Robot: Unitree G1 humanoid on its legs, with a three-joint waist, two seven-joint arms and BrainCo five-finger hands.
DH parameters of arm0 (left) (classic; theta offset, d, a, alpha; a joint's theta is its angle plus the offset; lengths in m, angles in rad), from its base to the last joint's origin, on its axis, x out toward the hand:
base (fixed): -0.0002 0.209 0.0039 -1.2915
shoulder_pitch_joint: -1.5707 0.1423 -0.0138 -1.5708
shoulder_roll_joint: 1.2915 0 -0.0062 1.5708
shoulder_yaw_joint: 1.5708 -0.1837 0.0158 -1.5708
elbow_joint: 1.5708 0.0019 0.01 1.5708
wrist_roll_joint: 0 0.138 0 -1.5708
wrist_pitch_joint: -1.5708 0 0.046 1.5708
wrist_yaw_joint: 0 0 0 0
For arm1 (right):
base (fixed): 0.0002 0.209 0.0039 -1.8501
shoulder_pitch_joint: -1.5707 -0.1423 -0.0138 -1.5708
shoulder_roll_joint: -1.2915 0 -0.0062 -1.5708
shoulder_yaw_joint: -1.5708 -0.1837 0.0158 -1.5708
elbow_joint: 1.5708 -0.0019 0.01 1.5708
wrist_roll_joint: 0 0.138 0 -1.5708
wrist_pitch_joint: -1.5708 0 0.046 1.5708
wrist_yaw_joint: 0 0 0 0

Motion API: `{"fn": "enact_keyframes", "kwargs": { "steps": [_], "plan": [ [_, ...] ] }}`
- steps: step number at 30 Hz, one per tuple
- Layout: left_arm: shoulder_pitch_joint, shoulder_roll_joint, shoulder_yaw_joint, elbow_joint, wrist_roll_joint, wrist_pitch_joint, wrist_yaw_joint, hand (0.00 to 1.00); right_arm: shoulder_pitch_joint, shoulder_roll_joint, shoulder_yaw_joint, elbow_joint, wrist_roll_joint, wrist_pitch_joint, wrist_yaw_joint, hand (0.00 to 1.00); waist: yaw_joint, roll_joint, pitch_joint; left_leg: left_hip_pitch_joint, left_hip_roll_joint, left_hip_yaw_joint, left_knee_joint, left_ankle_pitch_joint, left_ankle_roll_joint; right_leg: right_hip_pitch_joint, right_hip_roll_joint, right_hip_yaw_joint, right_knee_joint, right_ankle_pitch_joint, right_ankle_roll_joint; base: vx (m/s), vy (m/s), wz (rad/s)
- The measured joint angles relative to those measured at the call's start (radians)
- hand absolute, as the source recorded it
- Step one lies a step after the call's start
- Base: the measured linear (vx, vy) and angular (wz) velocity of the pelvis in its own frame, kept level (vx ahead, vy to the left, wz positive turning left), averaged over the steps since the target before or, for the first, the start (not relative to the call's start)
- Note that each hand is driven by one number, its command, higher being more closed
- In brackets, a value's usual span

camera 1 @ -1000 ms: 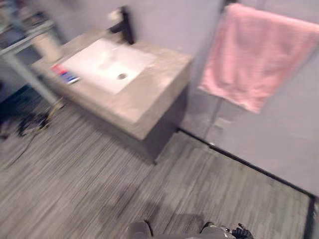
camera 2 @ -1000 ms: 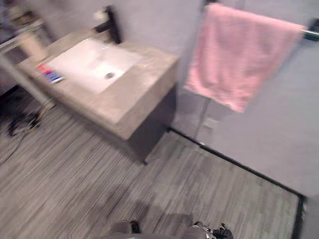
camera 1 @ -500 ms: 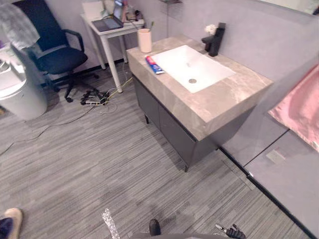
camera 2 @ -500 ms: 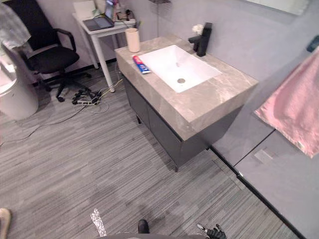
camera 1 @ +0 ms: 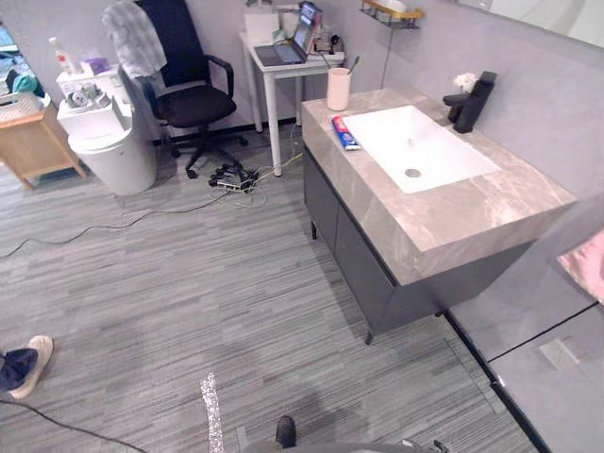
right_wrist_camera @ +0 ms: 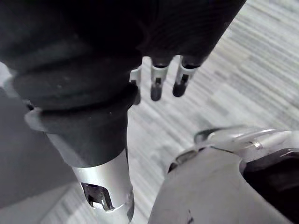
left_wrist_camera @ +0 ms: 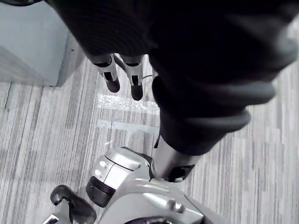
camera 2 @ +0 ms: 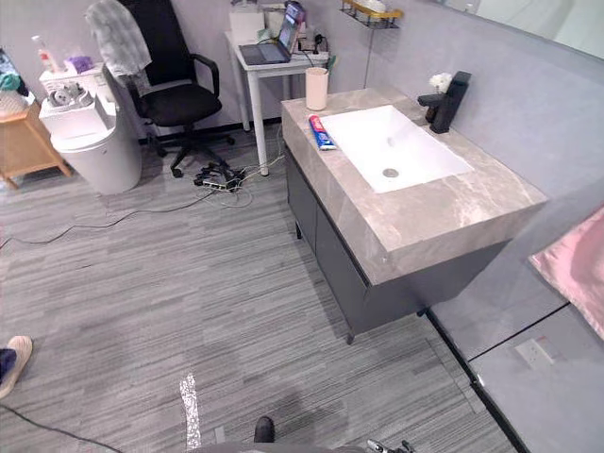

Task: Organize washtable

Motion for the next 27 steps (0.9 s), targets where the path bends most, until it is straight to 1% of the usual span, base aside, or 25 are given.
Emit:
{"fn": "enact_keyframes", "kwargs": {
  "steps": [3, 4, 6, 7, 8, 9, 10, 11, 12, 13, 14, 15, 16, 17, 18, 19, 20, 21, 22, 23, 24, 25, 26, 27],
  "plan": [
    [-0.001, 0.008, 0.003, 0.000, -0.029, -0.001, 0.000, 0.00, -0.008, 0.004, 0.000, 0.034, 0.001, 0.000, 0.000, 0.00, 0.025, -0.015, -0.002, -0.003, -0.008, -0.002, 0.000, 0.001, 0.001, 0.006, 0.002, -0.004, -0.008, 0.001, 0.002, 0.03, -0.053, 0.08],
    [-0.002, 0.010, 0.003, -0.001, -0.032, -0.001, 0.000, 0.00, -0.012, 0.005, 0.000, 0.038, 0.001, 0.001, 0.000, 0.00, 0.027, -0.016, -0.001, -0.005, -0.008, -0.002, 0.000, 0.001, 0.001, 0.006, 0.001, -0.004, -0.009, 0.002, 0.004, 0.01, -0.047, 0.04],
    [-0.011, 0.014, 0.024, -0.001, -0.038, -0.001, 0.000, 0.00, -0.019, 0.015, -0.001, 0.048, 0.003, 0.001, 0.001, 0.00, 0.037, -0.034, 0.009, -0.015, -0.011, -0.006, 0.000, 0.002, 0.002, 0.004, 0.001, -0.007, -0.013, 0.008, 0.012, -0.01, -0.028, 0.04],
    [-0.015, 0.017, 0.027, -0.001, -0.039, -0.001, -0.001, 0.00, -0.020, 0.018, -0.002, 0.048, 0.003, 0.001, 0.000, 0.00, 0.039, -0.038, 0.014, -0.017, -0.014, -0.009, 0.000, 0.002, 0.003, 0.005, -0.001, -0.009, -0.013, 0.009, 0.013, -0.06, -0.013, 0.12],
    [-0.018, 0.019, 0.035, -0.001, -0.045, 0.000, -0.001, 0.00, -0.021, 0.022, -0.002, 0.048, 0.003, 0.001, 0.001, 0.00, 0.040, -0.042, 0.021, -0.025, -0.020, -0.016, 0.000, -0.010, 0.007, 0.005, -0.009, -0.018, -0.007, 0.009, 0.017, -0.05, 0.007, 0.15],
    [-0.018, 0.019, 0.038, -0.002, -0.048, 0.000, -0.001, 0.00, -0.021, 0.023, -0.002, 0.047, 0.003, 0.002, 0.001, 0.00, 0.041, -0.047, 0.022, -0.025, -0.022, -0.015, 0.000, -0.023, 0.021, 0.004, -0.016, -0.026, 0.001, 0.008, 0.023, -0.06, 0.018, 0.27],
    [-0.021, 0.021, 0.040, -0.002, -0.049, 0.000, -0.001, 0.00, -0.022, 0.026, -0.003, 0.044, 0.004, 0.002, 0.002, 0.00, 0.042, -0.058, 0.027, -0.023, -0.026, 0.009, 0.001, -0.047, 0.049, -0.008, -0.031, -0.034, 0.043, 0.007, 0.046, -0.02, 0.030, 0.31],
    [-0.025, 0.019, 0.040, -0.001, -0.048, 0.000, 0.000, 0.00, -0.022, 0.023, -0.003, 0.040, 0.012, 0.001, 0.005, 0.00, 0.041, -0.051, 0.035, -0.023, -0.022, 0.022, 0.002, -0.053, 0.057, -0.034, -0.042, -0.032, 0.110, 0.015, 0.078, -0.02, 0.063, 0.47],
    [-0.028, 0.015, 0.045, -0.002, -0.046, 0.000, -0.001, 0.00, -0.022, 0.017, -0.003, 0.028, 0.030, -0.001, 0.013, 0.00, 0.039, -0.036, 0.054, -0.032, -0.007, 0.037, 0.037, -0.056, 0.061, -0.098, -0.060, -0.019, 0.262, 0.037, 0.116, -0.03, 0.095, 0.51],
    [-0.034, 0.014, 0.058, -0.010, -0.044, 0.001, -0.001, 0.00, -0.024, 0.015, -0.005, 0.002, 0.040, -0.005, 0.022, 0.00, 0.042, -0.029, 0.084, -0.048, 0.009, 0.039, 0.103, -0.069, 0.077, -0.165, -0.075, 0.022, 0.431, 0.095, 0.102, -0.06, 0.140, 0.47],
    [-0.036, 0.011, 0.060, -0.010, -0.040, 0.003, -0.001, 0.00, -0.024, 0.015, -0.004, -0.008, 0.043, -0.004, 0.022, 0.00, 0.042, -0.017, 0.102, -0.051, 0.015, 0.037, 0.132, -0.089, 0.077, -0.196, -0.078, 0.041, 0.504, 0.136, 0.081, -0.02, 0.137, 0.37],
    [-0.037, 0.003, 0.070, -0.013, -0.024, 0.006, -0.001, 0.00, -0.017, 0.016, -0.005, -0.014, 0.054, -0.004, 0.022, 0.00, 0.047, -0.017, 0.103, -0.048, 0.027, 0.031, 0.175, -0.116, 0.094, -0.260, -0.077, 0.074, 0.611, 0.138, 0.052, -0.01, 0.148, 0.22],
    [-0.035, 0.003, 0.071, -0.014, -0.016, 0.006, -0.002, 0.00, -0.012, 0.016, -0.007, -0.016, 0.065, -0.005, 0.021, 0.00, 0.048, -0.017, 0.103, -0.046, 0.036, 0.030, 0.191, -0.130, 0.104, -0.293, -0.073, 0.083, 0.647, 0.110, 0.048, -0.01, 0.110, 0.11],
    [-0.038, 0.001, 0.078, -0.014, -0.008, 0.006, -0.003, 0.00, -0.011, 0.017, -0.016, -0.025, 0.072, -0.011, 0.021, 0.00, 0.047, -0.010, 0.103, -0.043, 0.052, 0.034, 0.187, -0.137, 0.109, -0.327, -0.058, 0.073, 0.629, 0.072, 0.046, -0.10, 0.099, -0.04],
    [-0.046, -0.002, 0.081, -0.014, 0.000, 0.006, -0.003, 0.00, -0.012, 0.018, -0.028, -0.036, 0.076, -0.013, 0.021, 0.00, 0.046, -0.002, 0.103, -0.041, 0.069, 0.038, 0.168, -0.141, 0.110, -0.351, -0.038, 0.061, 0.575, 0.064, 0.040, -0.13, 0.054, -0.09],
    [-0.056, -0.001, 0.086, -0.013, 0.008, 0.007, -0.004, 0.00, -0.008, 0.023, -0.043, -0.045, 0.080, -0.014, 0.021, 0.00, 0.045, 0.000, 0.102, -0.033, 0.076, 0.038, 0.128, -0.149, 0.109, -0.365, -0.021, 0.050, 0.509, 0.063, 0.035, -0.02, 0.122, -0.11],
    [-0.068, 0.040, 0.120, -0.013, 0.040, 0.007, -0.015, 0.00, 0.007, 0.061, -0.052, -0.043, 0.085, -0.022, 0.015, 0.00, 0.031, -0.086, 0.087, -0.061, -0.024, 0.078, 0.221, -0.171, 0.092, -0.419, -0.089, 0.059, 0.326, 0.059, 0.031, 0.09, 0.097, -0.10],
    [-0.075, 0.039, 0.111, -0.018, 0.054, 0.008, -0.008, 0.00, 0.022, 0.046, -0.027, -0.066, 0.101, -0.032, 0.019, 0.00, 0.023, -0.053, 0.122, -0.107, 0.056, 0.144, 0.645, -0.393, 0.093, -0.432, -0.089, 0.061, 0.192, 0.081, 0.035, 0.15, 0.086, -0.25],
    [-0.073, 0.013, 0.103, -0.019, 0.067, 0.008, -0.005, 0.00, 0.030, 0.016, -0.042, -0.082, 0.118, -0.036, 0.022, 0.00, 0.035, 0.037, 0.131, -0.031, 0.138, 0.098, 0.584, -0.564, 0.047, -0.435, -0.037, 0.043, 0.148, 0.096, 0.065, 0.10, 0.102, -0.80],
    [-0.080, 0.020, 0.099, -0.024, 0.083, 0.011, -0.003, 0.00, 0.006, 0.011, -0.047, -0.046, 0.119, -0.013, 0.013, 0.00, 0.063, 0.010, 0.177, 0.018, 0.084, 0.128, 0.591, -0.589, 0.026, -0.452, -0.063, 0.080, 0.098, 0.139, 0.121, 0.05, 0.222, -0.75],
    [-0.090, 0.024, 0.083, -0.021, 0.104, 0.012, -0.006, 0.00, 0.021, 0.029, -0.053, -0.042, 0.123, -0.008, 0.015, 0.00, 0.047, -0.006, 0.167, 0.041, 0.067, 0.126, 0.547, -0.592, 0.026, -0.469, -0.075, 0.068, 0.052, 0.167, 0.087, 0.07, 0.230, -0.55],
    [-0.096, 0.023, 0.077, -0.022, 0.110, 0.010, -0.007, 0.00, 0.020, 0.032, -0.053, -0.030, 0.121, -0.002, 0.014, 0.00, 0.040, -0.015, 0.161, 0.058, 0.059, 0.123, 0.505, -0.592, 0.025, -0.479, -0.078, 0.055, 0.041, 0.174, 0.077, 0.19, 0.093, 0.04],
    [-0.104, 0.023, 0.083, -0.024, 0.136, 0.009, -0.022, 0.00, 0.022, 0.038, -0.053, -0.020, 0.119, 0.001, 0.016, 0.00, 0.032, -0.013, 0.144, 0.089, 0.066, 0.128, 0.433, -0.589, 0.019, -0.486, -0.067, 0.033, 0.031, 0.184, 0.063, 0.36, -0.090, 0.14],
    [-0.099, 0.021, 0.096, -0.039, 0.166, 0.010, -0.033, 0.00, 0.032, 0.029, -0.052, -0.014, 0.108, 0.004, 0.021, 0.00, 0.018, 0.001, 0.113, 0.100, 0.096, 0.126, 0.394, -0.588, 0.011, -0.485, -0.025, 0.023, 0.029, 0.211, 0.019, 0.41, -0.129, 0.21]
  ]
}}
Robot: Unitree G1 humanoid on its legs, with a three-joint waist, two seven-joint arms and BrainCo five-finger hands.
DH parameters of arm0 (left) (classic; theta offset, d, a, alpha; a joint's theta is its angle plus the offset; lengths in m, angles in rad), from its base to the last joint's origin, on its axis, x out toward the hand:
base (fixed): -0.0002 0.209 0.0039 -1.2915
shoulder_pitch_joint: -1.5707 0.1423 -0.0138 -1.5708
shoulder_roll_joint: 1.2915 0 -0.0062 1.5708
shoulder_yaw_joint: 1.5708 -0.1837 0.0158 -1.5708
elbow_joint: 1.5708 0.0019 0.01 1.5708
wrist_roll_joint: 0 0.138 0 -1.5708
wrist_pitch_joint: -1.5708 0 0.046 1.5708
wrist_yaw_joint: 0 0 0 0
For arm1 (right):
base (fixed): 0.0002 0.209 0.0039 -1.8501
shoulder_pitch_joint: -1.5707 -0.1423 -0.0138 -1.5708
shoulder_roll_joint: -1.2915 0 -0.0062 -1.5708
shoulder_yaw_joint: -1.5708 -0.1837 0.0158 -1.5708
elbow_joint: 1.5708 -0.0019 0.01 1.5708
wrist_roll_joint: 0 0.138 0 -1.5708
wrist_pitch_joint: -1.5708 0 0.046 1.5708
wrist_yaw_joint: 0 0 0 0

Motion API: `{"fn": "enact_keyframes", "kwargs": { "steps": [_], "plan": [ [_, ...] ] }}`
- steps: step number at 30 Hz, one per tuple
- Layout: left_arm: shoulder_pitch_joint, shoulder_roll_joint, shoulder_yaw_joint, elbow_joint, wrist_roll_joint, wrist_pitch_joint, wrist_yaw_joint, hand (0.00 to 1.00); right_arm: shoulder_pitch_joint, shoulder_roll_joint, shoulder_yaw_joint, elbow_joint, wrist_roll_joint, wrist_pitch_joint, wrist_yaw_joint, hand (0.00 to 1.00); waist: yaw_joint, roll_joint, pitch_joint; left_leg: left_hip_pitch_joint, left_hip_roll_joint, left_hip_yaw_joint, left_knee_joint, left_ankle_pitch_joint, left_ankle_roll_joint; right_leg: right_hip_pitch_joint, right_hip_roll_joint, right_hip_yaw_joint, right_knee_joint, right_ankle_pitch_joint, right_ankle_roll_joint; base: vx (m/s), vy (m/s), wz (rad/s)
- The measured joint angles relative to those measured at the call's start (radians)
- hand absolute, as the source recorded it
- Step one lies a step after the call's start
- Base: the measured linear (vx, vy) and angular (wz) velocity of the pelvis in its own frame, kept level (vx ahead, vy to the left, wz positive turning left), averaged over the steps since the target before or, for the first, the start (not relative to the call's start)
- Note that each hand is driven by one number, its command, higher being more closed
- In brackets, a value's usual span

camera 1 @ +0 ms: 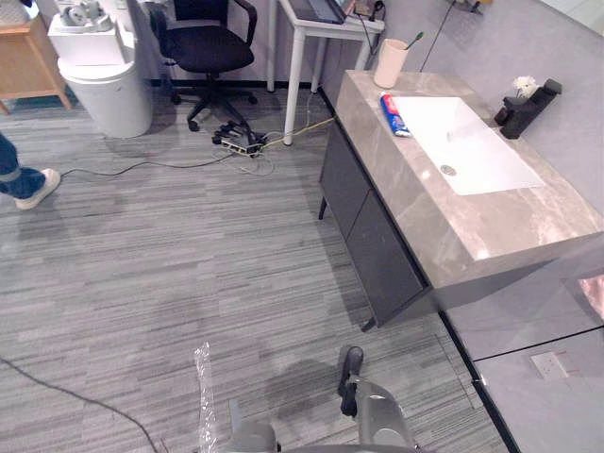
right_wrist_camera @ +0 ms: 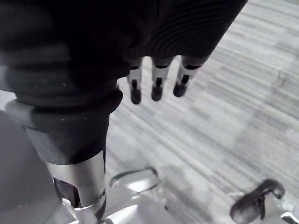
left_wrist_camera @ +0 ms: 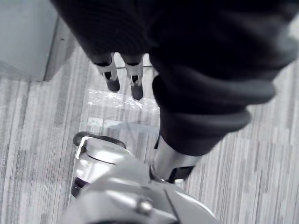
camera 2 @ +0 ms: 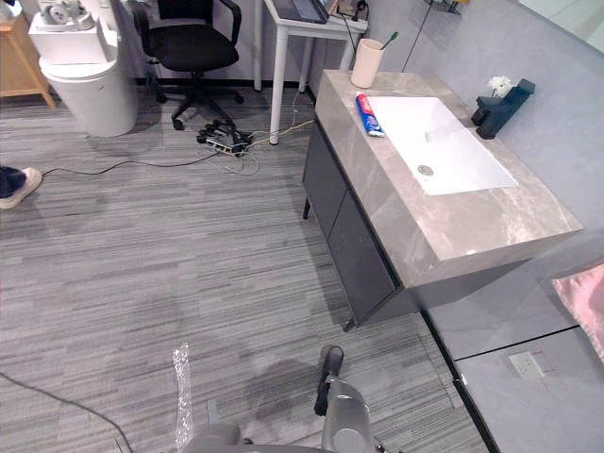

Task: Organize washtable

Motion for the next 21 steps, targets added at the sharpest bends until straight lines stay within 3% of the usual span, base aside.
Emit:
{"fn": "enact_keyframes", "kwargs": {
  "steps": [1, 2, 3, 4, 5, 6, 7, 9, 11, 12, 13, 14, 15, 16, 17, 18, 19, 20, 21],
  "plan": [
    [0.008, 0.000, 0.014, -0.001, 0.009, 0.001, -0.004, 0.00, 0.007, -0.002, -0.001, -0.001, -0.002, 0.003, 0.002, 0.00, -0.010, 0.010, -0.024, -0.002, 0.026, 0.001, -0.009, 0.003, -0.026, 0.003, 0.033, -0.009, 0.008, 0.013, -0.021, 0.54, -0.149, 0.32],
    [0.035, -0.005, 0.038, 0.002, 0.014, 0.003, -0.012, 0.00, 0.028, -0.016, -0.005, -0.011, -0.009, 0.005, 0.008, 0.00, -0.021, 0.045, -0.068, 0.011, 0.096, 0.012, 0.015, 0.017, -0.082, 0.040, 0.118, -0.038, -0.011, 0.027, -0.048, 0.64, -0.134, 0.30],
    [0.047, 0.011, 0.068, -0.004, 0.014, 0.004, -0.013, 0.00, 0.033, -0.006, 0.006, -0.008, -0.019, 0.003, 0.000, 0.00, -0.030, 0.013, -0.088, -0.076, 0.127, 0.008, 0.246, 0.043, -0.110, 0.098, 0.172, -0.024, -0.067, 0.064, -0.092, 0.68, -0.145, 0.19],
    [0.059, 0.020, 0.079, -0.006, 0.014, 0.014, -0.010, 0.00, 0.040, -0.002, 0.018, -0.007, -0.021, 0.003, 0.000, 0.00, -0.028, -0.005, -0.101, -0.124, 0.134, 0.017, 0.372, 0.057, -0.129, 0.133, 0.188, -0.009, -0.100, 0.129, -0.159, 0.67, -0.154, -0.30],
    [0.060, -0.004, 0.084, -0.004, 0.013, 0.035, -0.008, 0.00, 0.027, -0.044, 0.041, -0.002, -0.024, 0.004, 0.004, 0.00, -0.005, 0.048, -0.114, -0.205, 0.214, 0.026, 0.609, 0.126, -0.111, 0.187, 0.254, -0.001, -0.138, 0.129, -0.182, 0.50, -0.102, -0.70],
    [0.063, -0.010, 0.080, -0.003, 0.012, 0.038, -0.011, 0.00, 0.016, -0.061, 0.057, -0.002, -0.032, 0.002, 0.000, 0.00, 0.012, 0.048, -0.121, -0.237, 0.249, 0.035, 0.696, 0.183, -0.094, 0.205, 0.269, 0.026, -0.144, 0.120, -0.194, 0.61, -0.061, -0.99],
    [0.051, 0.001, 0.080, -0.009, 0.002, 0.036, 0.000, 0.00, -0.014, -0.059, 0.073, -0.011, -0.041, -0.004, -0.012, 0.00, 0.026, 0.049, -0.119, -0.298, 0.283, 0.055, 0.810, 0.153, -0.054, 0.245, 0.273, 0.065, -0.164, 0.107, -0.195, 0.56, -0.010, -0.78],
    [0.026, 0.015, 0.079, -0.020, -0.018, 0.034, 0.005, 0.00, -0.057, -0.054, 0.087, -0.009, -0.054, -0.003, -0.023, 0.00, 0.025, 0.041, -0.110, -0.355, 0.302, 0.067, 0.837, 0.125, -0.068, 0.302, 0.250, 0.115, -0.174, 0.098, -0.201, 0.52, 0.014, -0.42],
    [0.022, 0.013, 0.075, -0.054, -0.061, 0.017, 0.010, 0.00, -0.092, -0.042, 0.097, -0.010, -0.079, -0.005, -0.029, 0.00, 0.028, 0.013, -0.092, -0.391, 0.300, 0.060, 0.732, 0.105, -0.100, 0.383, 0.187, 0.174, -0.169, 0.065, -0.178, 0.46, 0.190, -0.44],
    [0.018, 0.011, 0.067, -0.061, -0.080, 0.009, 0.011, 0.00, -0.107, -0.039, 0.117, -0.011, -0.086, -0.007, -0.032, 0.00, 0.027, 0.012, -0.090, -0.404, 0.302, 0.026, 0.578, 0.108, -0.112, 0.410, 0.152, 0.207, -0.146, 0.009, -0.129, 0.32, 0.225, -0.57],
    [0.016, 0.010, 0.062, -0.061, -0.088, 0.008, 0.011, 0.00, -0.111, -0.039, 0.121, -0.011, -0.088, -0.008, -0.032, 0.00, 0.028, 0.017, -0.089, -0.404, 0.299, 0.008, 0.491, 0.114, -0.122, 0.415, 0.141, 0.221, -0.138, -0.019, -0.106, 0.26, 0.318, -0.58],
    [0.015, 0.001, 0.054, -0.059, -0.105, 0.009, 0.014, 0.00, -0.114, -0.038, 0.122, -0.011, -0.089, -0.008, -0.032, 0.00, 0.025, 0.039, -0.089, -0.398, 0.300, -0.036, 0.351, 0.130, -0.147, 0.419, 0.136, 0.233, -0.123, -0.046, -0.067, 0.14, 0.351, -0.56],
    [0.016, -0.021, 0.051, -0.058, -0.117, 0.003, 0.021, 0.00, -0.113, -0.047, 0.115, -0.021, -0.090, -0.008, -0.036, 0.00, 0.025, 0.077, -0.091, -0.371, 0.295, -0.109, 0.160, 0.190, -0.203, 0.408, 0.136, 0.263, -0.084, -0.088, -0.033, 0.16, 0.447, -0.69],
    [0.018, -0.025, 0.049, -0.056, -0.125, 0.001, 0.026, 0.00, -0.115, -0.048, 0.115, -0.021, -0.091, -0.006, -0.039, 0.00, 0.031, 0.078, -0.093, -0.346, 0.277, -0.113, 0.152, 0.261, -0.220, 0.403, 0.126, 0.288, -0.064, -0.105, -0.016, 0.17, 0.443, -0.85],
    [0.037, -0.021, 0.046, -0.056, -0.139, -0.003, 0.034, 0.00, -0.109, -0.026, 0.127, -0.021, -0.098, -0.004, -0.042, 0.00, 0.025, 0.047, -0.107, -0.317, 0.220, -0.107, 0.134, 0.269, -0.197, 0.402, 0.086, 0.314, -0.054, -0.104, -0.006, 0.19, 0.359, -0.70],
    [0.030, 0.001, 0.045, -0.056, -0.147, -0.011, 0.033, 0.00, -0.102, -0.014, 0.136, -0.027, -0.111, -0.006, -0.043, 0.00, 0.020, 0.008, -0.114, -0.302, 0.186, -0.093, 0.134, 0.242, -0.197, 0.377, 0.059, 0.302, -0.019, -0.109, -0.001, 0.22, 0.316, -0.63],
    [0.026, 0.007, 0.048, -0.057, -0.152, -0.015, 0.032, 0.00, -0.099, -0.015, 0.136, -0.026, -0.124, -0.007, -0.044, 0.00, 0.026, 0.001, -0.116, -0.305, 0.175, -0.093, 0.155, 0.239, -0.199, 0.361, 0.055, 0.309, -0.005, -0.107, -0.002, 0.20, 0.291, -0.59],
    [0.023, 0.011, 0.052, -0.054, -0.162, -0.017, 0.032, 0.00, -0.101, -0.018, 0.136, -0.020, -0.132, -0.007, -0.046, 0.00, 0.024, -0.003, -0.116, -0.312, 0.168, -0.095, 0.228, 0.229, -0.172, 0.362, 0.054, 0.348, -0.005, -0.106, 0.000, 0.22, 0.315, -1.00],
    [0.029, 0.013, 0.059, -0.047, -0.174, -0.017, 0.034, 0.00, -0.104, -0.017, 0.135, -0.012, -0.149, -0.006, -0.047, 0.00, 0.031, -0.009, -0.114, -0.319, 0.158, -0.111, 0.329, 0.234, -0.182, 0.370, 0.046, 0.397, -0.007, -0.097, 0.002, 0.19, 0.295, -1.16]
  ]
}}
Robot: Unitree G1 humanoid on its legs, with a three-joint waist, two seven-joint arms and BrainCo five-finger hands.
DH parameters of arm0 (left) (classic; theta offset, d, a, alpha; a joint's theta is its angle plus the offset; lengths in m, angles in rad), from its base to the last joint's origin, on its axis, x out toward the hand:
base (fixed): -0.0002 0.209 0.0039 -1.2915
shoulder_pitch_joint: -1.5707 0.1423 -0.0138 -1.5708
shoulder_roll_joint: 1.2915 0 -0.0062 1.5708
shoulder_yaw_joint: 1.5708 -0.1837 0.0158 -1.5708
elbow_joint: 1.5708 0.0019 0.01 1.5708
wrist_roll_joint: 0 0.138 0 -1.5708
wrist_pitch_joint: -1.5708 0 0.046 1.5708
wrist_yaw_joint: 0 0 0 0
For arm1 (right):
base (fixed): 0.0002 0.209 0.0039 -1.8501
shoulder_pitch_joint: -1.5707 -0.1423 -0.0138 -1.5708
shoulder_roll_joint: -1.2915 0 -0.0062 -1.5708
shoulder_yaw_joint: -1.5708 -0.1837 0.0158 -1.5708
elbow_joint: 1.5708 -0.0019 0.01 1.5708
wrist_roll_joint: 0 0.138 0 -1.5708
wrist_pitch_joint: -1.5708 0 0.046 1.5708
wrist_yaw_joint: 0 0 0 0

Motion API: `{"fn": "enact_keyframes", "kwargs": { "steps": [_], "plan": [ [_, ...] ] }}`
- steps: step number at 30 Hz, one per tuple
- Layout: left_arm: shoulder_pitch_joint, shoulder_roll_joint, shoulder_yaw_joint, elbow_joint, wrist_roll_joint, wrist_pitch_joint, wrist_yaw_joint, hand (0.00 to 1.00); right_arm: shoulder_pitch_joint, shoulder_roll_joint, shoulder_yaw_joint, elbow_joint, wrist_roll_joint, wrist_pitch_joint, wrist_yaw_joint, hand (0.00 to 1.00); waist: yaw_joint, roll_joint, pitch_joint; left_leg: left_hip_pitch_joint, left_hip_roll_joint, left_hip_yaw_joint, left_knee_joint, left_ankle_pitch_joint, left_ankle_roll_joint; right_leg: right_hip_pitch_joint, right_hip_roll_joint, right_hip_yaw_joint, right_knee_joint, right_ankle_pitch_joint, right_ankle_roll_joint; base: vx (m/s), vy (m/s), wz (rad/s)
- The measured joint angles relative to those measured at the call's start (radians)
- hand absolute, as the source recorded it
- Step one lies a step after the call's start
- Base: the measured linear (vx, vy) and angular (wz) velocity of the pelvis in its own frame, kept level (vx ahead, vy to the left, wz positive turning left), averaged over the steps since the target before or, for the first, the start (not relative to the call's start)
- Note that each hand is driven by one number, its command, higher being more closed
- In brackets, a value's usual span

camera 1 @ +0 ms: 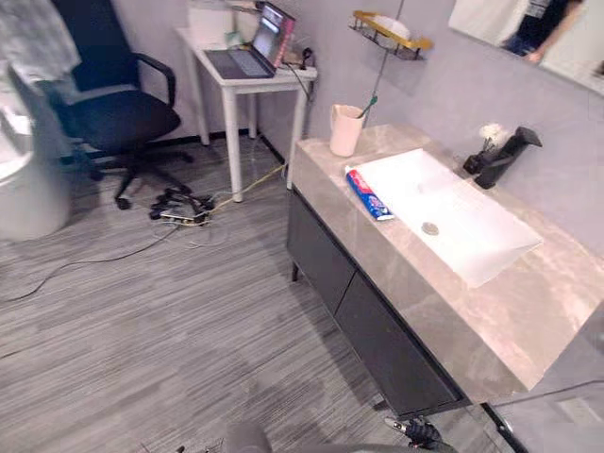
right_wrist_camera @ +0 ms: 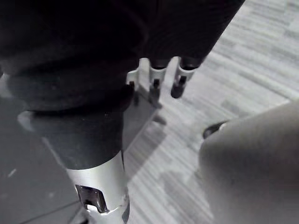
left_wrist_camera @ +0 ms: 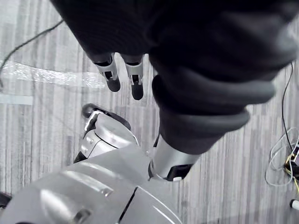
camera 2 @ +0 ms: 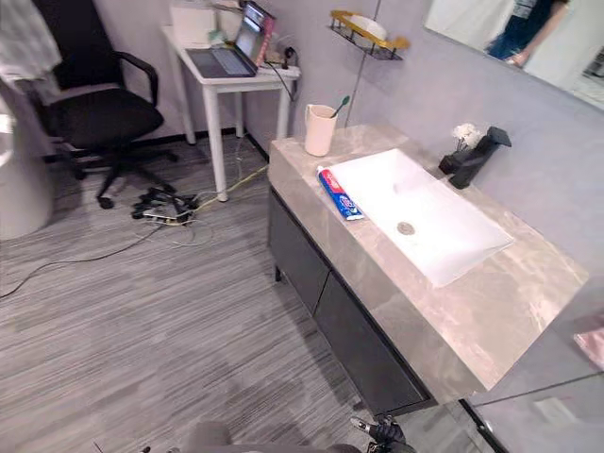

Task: Organize washtable

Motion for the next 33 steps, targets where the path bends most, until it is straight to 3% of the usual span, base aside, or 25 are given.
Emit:
{"fn": "enact_keyframes", "kwargs": {
  "steps": [1, 2, 3, 4, 6, 7, 9, 10, 11, 13, 14, 16, 17, 18, 22, 23, 33],
  "plan": [
    [0.009, -0.001, 0.001, 0.001, -0.005, -0.002, 0.000, 0.00, 0.000, -0.001, -0.007, 0.004, -0.007, -0.001, 0.000, 0.00, 0.003, -0.001, 0.002, -0.018, -0.006, -0.015, 0.080, 0.014, -0.023, 0.004, -0.006, 0.031, 0.003, 0.006, 0.010, 0.15, 0.256, -1.71],
    [0.011, -0.015, 0.022, 0.015, -0.006, -0.004, 0.001, 0.00, -0.003, -0.012, -0.023, 0.007, -0.018, 0.000, -0.002, 0.00, 0.014, 0.016, 0.002, -0.026, -0.010, -0.046, 0.123, -0.032, -0.040, -0.001, -0.005, 0.103, 0.007, 0.016, 0.026, 0.05, 0.171, -1.64],
    [0.017, -0.036, 0.024, 0.020, -0.006, -0.004, 0.005, 0.00, -0.002, -0.025, -0.026, 0.006, -0.018, -0.001, -0.004, 0.00, 0.017, 0.042, -0.010, 0.013, 0.008, -0.053, 0.029, -0.030, -0.037, -0.004, 0.015, 0.118, 0.007, 0.027, 0.039, 0.04, 0.269, -2.43],
    [0.015, -0.059, 0.020, 0.044, -0.004, -0.003, 0.013, 0.00, -0.011, -0.029, -0.026, 0.006, -0.017, 0.001, -0.010, 0.00, 0.023, 0.079, 0.003, 0.099, 0.027, 0.012, -0.037, -0.106, -0.007, -0.028, 0.017, 0.156, 0.012, 0.023, 0.052, -0.01, 0.249, -2.13],
    [0.006, -0.047, 0.014, 0.048, 0.035, -0.004, 0.018, 0.00, -0.006, -0.012, -0.025, -0.018, -0.012, 0.000, -0.005, 0.00, 0.003, 0.049, -0.004, 0.129, 0.016, 0.092, -0.080, -0.102, 0.005, -0.069, -0.008, 0.158, 0.023, 0.058, 0.065, -0.07, 0.180, -1.60],
    [-0.002, -0.039, -0.019, 0.050, 0.071, -0.004, 0.018, 0.00, 0.002, -0.001, -0.026, -0.045, -0.012, -0.003, -0.005, 0.00, -0.021, 0.043, -0.002, 0.143, 0.011, 0.131, -0.100, -0.114, 0.016, -0.109, -0.014, 0.163, 0.044, 0.093, 0.052, -0.14, 0.124, -1.34],
    [-0.005, -0.038, -0.065, 0.052, 0.115, -0.006, 0.019, 0.00, 0.014, 0.001, -0.023, -0.072, -0.006, -0.006, -0.005, 0.00, -0.016, 0.045, 0.001, 0.188, -0.005, 0.175, -0.145, -0.124, 0.036, -0.176, 0.007, 0.156, 0.085, 0.165, -0.017, -0.15, 0.174, -1.49],
    [-0.003, -0.036, -0.088, 0.057, 0.128, -0.009, 0.019, 0.00, 0.017, -0.002, -0.019, -0.076, 0.000, -0.011, -0.006, 0.00, -0.006, 0.052, 0.000, 0.209, -0.010, 0.199, -0.179, -0.113, 0.067, -0.196, 0.023, 0.140, 0.072, 0.220, -0.065, -0.17, 0.208, -1.40],
    [0.003, -0.029, -0.102, 0.057, 0.153, -0.014, 0.020, 0.00, 0.015, -0.001, -0.014, -0.096, 0.009, -0.013, -0.004, 0.00, -0.013, 0.056, 0.000, 0.226, -0.003, 0.251, -0.216, -0.094, 0.092, -0.227, 0.036, 0.080, 0.142, 0.192, -0.076, -0.20, 0.176, -1.23],
    [0.006, -0.019, -0.138, 0.062, 0.161, -0.015, 0.020, 0.00, 0.035, -0.009, 0.002, -0.104, 0.007, -0.021, 0.001, 0.00, -0.022, 0.056, 0.000, 0.251, -0.013, 0.298, -0.259, -0.080, 0.105, -0.238, 0.031, -0.064, 0.360, 0.025, -0.060, -0.09, 0.025, -0.76],
    [0.006, -0.020, -0.144, 0.070, 0.161, -0.016, 0.020, 0.00, 0.033, -0.014, 0.011, -0.095, -0.011, -0.020, 0.002, 0.00, -0.019, 0.056, -0.001, 0.265, -0.025, 0.310, -0.278, -0.079, 0.106, -0.210, 0.021, -0.135, 0.366, -0.032, -0.054, 0.00, -0.022, -0.78],
    [0.006, -0.026, -0.169, 0.085, 0.161, -0.015, 0.018, 0.00, 0.029, -0.034, 0.036, -0.082, -0.049, -0.019, 0.013, 0.00, -0.001, 0.038, -0.001, 0.289, -0.074, 0.283, -0.323, -0.079, 0.105, -0.148, 0.005, -0.223, 0.230, -0.062, -0.056, 0.00, 0.022, -0.78],
    [0.007, -0.043, -0.177, 0.101, 0.160, -0.011, 0.018, 0.00, 0.028, -0.044, 0.025, -0.083, -0.049, -0.025, 0.023, 0.00, -0.010, 0.074, -0.005, 0.293, -0.083, 0.242, -0.349, -0.074, 0.106, -0.118, 0.032, -0.231, 0.145, -0.019, -0.064, 0.01, 0.067, -0.53],
    [0.004, -0.046, -0.180, 0.110, 0.161, -0.009, 0.016, 0.00, 0.028, -0.048, 0.024, -0.081, -0.056, -0.029, 0.026, 0.00, -0.011, 0.087, -0.009, 0.298, -0.085, 0.219, -0.377, -0.036, 0.112, -0.109, 0.052, -0.225, 0.103, 0.001, -0.069, 0.04, 0.044, -0.40],
    [0.004, -0.042, -0.181, 0.120, 0.155, -0.013, 0.016, 0.00, 0.019, -0.054, 0.014, -0.040, -0.057, -0.030, 0.038, 0.00, -0.006, 0.078, -0.011, 0.317, -0.079, 0.210, -0.443, 0.011, 0.092, -0.092, 0.076, -0.212, 0.029, 0.035, -0.073, 0.06, -0.028, -0.10],
    [0.006, -0.034, -0.166, 0.147, 0.149, -0.014, -0.006, 0.00, 0.065, -0.073, -0.021, 0.068, -0.016, 0.001, 0.068, 0.00, -0.005, 0.070, 0.010, 0.397, -0.138, 0.202, -0.536, 0.034, 0.099, 0.083, 0.057, -0.205, -0.291, 0.187, -0.030, 0.01, -0.001, 0.03],
    [0.004, -0.033, -0.167, 0.143, 0.149, -0.014, -0.003, 0.00, 0.063, -0.073, -0.025, 0.058, 0.013, -0.001, 0.058, 0.00, -0.008, 0.066, -0.004, 0.322, -0.145, 0.181, -0.553, 0.037, 0.105, 0.010, 0.051, -0.226, -0.293, 0.186, -0.029, 0.00, -0.010, 0.04]
  ]
}}
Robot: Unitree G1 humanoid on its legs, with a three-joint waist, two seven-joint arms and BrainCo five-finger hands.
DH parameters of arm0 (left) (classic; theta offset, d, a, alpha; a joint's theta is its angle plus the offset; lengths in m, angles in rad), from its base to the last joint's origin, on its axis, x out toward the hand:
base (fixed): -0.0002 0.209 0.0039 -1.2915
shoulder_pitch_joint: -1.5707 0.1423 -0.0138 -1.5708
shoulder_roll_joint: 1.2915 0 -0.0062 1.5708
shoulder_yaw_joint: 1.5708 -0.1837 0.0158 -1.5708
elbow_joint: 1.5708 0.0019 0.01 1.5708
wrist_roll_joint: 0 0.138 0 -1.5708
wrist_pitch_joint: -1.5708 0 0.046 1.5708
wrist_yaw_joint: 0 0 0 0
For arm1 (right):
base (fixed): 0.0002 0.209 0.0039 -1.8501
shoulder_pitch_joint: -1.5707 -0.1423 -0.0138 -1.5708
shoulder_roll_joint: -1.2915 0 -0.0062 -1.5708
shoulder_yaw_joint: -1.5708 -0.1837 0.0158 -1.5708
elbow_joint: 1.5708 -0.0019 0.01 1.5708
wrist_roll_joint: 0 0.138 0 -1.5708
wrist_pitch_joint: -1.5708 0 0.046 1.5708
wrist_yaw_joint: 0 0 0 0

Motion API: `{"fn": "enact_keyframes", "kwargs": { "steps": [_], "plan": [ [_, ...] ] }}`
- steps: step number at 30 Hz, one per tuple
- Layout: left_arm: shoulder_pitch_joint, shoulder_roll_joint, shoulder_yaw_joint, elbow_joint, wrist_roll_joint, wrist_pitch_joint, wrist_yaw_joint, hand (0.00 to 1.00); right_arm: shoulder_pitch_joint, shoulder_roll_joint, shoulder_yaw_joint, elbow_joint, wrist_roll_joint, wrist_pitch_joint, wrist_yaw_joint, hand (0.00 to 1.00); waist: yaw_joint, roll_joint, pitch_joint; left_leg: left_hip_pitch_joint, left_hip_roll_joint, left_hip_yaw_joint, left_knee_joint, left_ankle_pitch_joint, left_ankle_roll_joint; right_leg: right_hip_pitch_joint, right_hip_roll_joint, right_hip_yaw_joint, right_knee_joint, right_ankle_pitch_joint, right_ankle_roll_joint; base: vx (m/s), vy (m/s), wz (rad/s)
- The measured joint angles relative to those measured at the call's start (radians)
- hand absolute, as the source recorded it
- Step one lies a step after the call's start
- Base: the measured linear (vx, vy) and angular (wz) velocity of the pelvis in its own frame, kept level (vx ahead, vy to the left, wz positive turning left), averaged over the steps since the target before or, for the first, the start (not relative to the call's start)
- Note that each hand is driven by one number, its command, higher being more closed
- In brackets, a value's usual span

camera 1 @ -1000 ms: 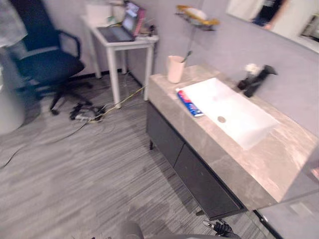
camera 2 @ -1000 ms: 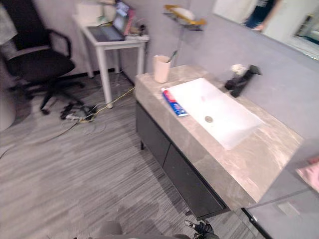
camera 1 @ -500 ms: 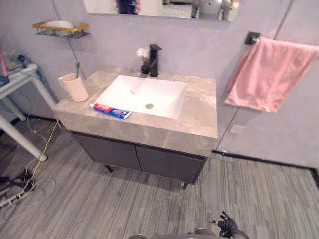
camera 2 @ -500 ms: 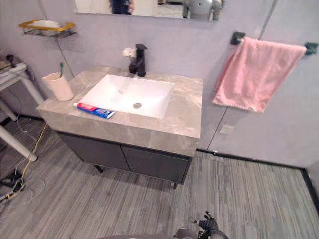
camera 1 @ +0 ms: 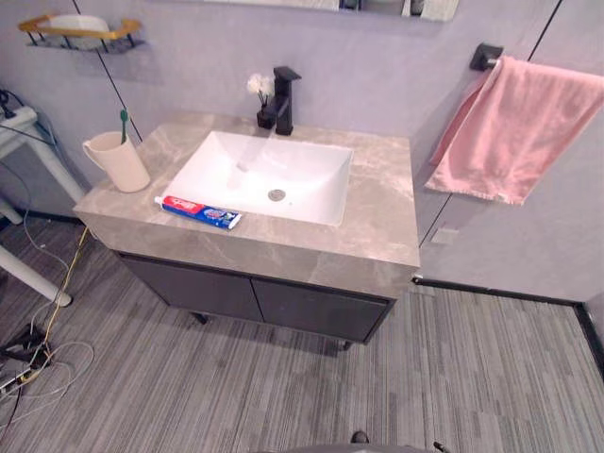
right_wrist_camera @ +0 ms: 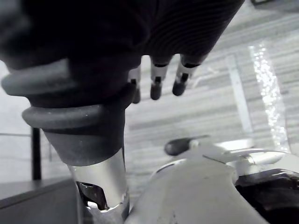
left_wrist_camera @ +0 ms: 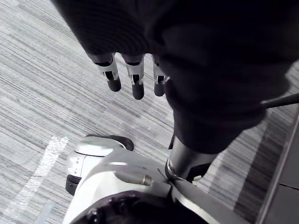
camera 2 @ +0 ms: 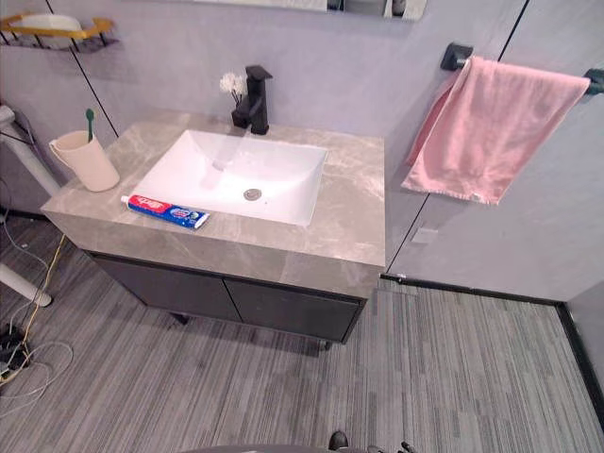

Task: Organize washtable

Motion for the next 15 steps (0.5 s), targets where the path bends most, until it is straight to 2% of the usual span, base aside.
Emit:
{"fn": "enact_keyframes", "kwargs": {
  "steps": [2, 7, 9, 10, 11, 12, 13, 15],
  "plan": [
    [-0.005, 0.000, 0.000, -0.002, 0.000, 0.002, 0.002, 0.00, -0.002, 0.005, -0.023, 0.001, 0.027, 0.001, -0.015, 0.00, 0.001, -0.001, 0.000, -0.026, -0.001, -0.027, -0.006, 0.014, 0.005, -0.023, -0.001, -0.030, 0.000, 0.000, 0.001, 0.10, -0.037, 0.32],
    [-0.019, 0.001, 0.007, -0.011, -0.001, 0.013, 0.005, 0.00, -0.003, 0.006, -0.040, 0.003, 0.055, 0.004, -0.039, 0.00, 0.005, 0.001, 0.003, -0.040, 0.010, -0.070, -0.019, 0.032, -0.019, -0.015, 0.005, -0.136, 0.004, -0.001, 0.001, 0.11, -0.033, 0.31],
    [-0.027, 0.012, 0.011, -0.051, -0.010, 0.013, 0.005, 0.00, -0.022, 0.021, -0.037, 0.003, 0.060, 0.003, -0.043, 0.00, 0.008, -0.029, 0.017, -0.123, -0.004, -0.082, 0.143, 0.029, -0.023, -0.008, -0.024, -0.153, 0.005, -0.001, 0.001, 0.04, -0.004, 0.29],
    [-0.047, 0.013, 0.031, -0.082, -0.065, 0.013, 0.005, 0.00, -0.039, 0.028, -0.034, 0.002, 0.060, 0.003, -0.041, 0.00, 0.021, -0.045, 0.046, -0.219, -0.010, -0.085, 0.342, 0.029, -0.023, 0.004, -0.050, -0.171, 0.005, -0.001, 0.000, -0.01, 0.022, 0.18],
    [-0.063, 0.009, 0.061, -0.106, -0.140, 0.010, 0.001, 0.00, -0.049, 0.026, -0.034, 0.000, 0.060, 0.002, -0.042, 0.00, 0.042, -0.056, 0.078, -0.306, -0.002, -0.081, 0.544, 0.036, -0.051, 0.032, -0.071, -0.166, 0.007, -0.024, -0.012, -0.02, 0.042, 0.06],
    [-0.065, 0.002, 0.073, -0.108, -0.195, 0.003, 0.001, 0.00, -0.052, 0.027, -0.031, -0.001, 0.059, 0.004, -0.041, 0.00, 0.057, -0.059, 0.088, -0.338, 0.014, -0.074, 0.605, 0.002, -0.046, 0.043, -0.074, -0.164, 0.010, -0.041, -0.018, -0.03, 0.087, -0.06],
    [-0.066, -0.015, 0.087, -0.103, -0.290, -0.004, 0.007, 0.00, -0.056, 0.025, -0.030, -0.002, 0.058, 0.007, -0.041, 0.00, 0.059, -0.046, 0.090, -0.359, 0.053, -0.071, 0.623, -0.044, -0.033, 0.055, -0.072, -0.161, 0.021, -0.060, -0.018, 0.01, 0.104, -0.05],
    [-0.056, -0.037, 0.121, -0.095, -0.452, -0.002, 0.021, 0.00, -0.067, 0.011, -0.036, -0.008, 0.058, 0.008, -0.037, 0.00, 0.054, -0.040, 0.090, -0.392, 0.158, -0.080, 0.474, -0.050, -0.029, 0.058, -0.093, -0.148, 0.066, -0.115, 0.023, 0.06, 0.242, -0.02]
  ]
}}
